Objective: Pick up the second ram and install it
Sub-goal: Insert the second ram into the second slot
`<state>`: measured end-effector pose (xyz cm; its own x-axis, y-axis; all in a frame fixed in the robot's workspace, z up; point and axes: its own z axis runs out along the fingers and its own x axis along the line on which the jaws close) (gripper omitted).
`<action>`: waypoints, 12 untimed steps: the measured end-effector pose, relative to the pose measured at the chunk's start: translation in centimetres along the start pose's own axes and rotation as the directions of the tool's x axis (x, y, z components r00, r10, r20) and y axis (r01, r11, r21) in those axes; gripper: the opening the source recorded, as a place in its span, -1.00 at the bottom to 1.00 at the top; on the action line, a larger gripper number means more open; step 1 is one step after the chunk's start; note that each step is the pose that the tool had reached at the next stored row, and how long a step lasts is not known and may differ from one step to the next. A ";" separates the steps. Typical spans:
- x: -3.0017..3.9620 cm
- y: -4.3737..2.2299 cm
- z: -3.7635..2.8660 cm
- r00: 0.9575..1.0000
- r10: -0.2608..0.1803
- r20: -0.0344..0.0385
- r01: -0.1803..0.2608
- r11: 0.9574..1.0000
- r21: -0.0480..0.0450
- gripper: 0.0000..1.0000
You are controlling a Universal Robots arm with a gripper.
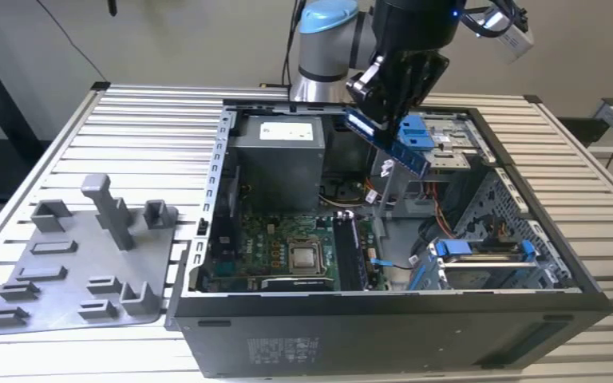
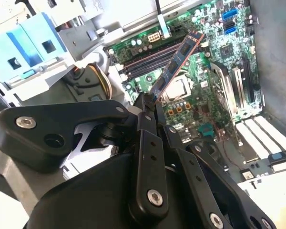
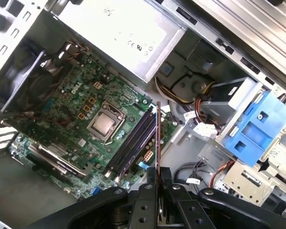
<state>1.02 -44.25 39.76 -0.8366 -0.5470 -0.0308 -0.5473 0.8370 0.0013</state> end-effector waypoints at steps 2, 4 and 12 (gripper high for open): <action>0.00 0.00 0.00 1.000 0.025 0.000 -0.025 1.000 0.001 -0.72; 0.00 0.00 0.00 0.999 0.051 0.000 -0.051 0.999 0.002 -0.72; 0.00 0.00 0.01 0.989 0.148 0.001 -0.148 0.989 0.005 -0.72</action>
<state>1.02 -44.25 39.75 -0.9084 -0.4169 -0.0308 -0.4171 0.9088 0.0013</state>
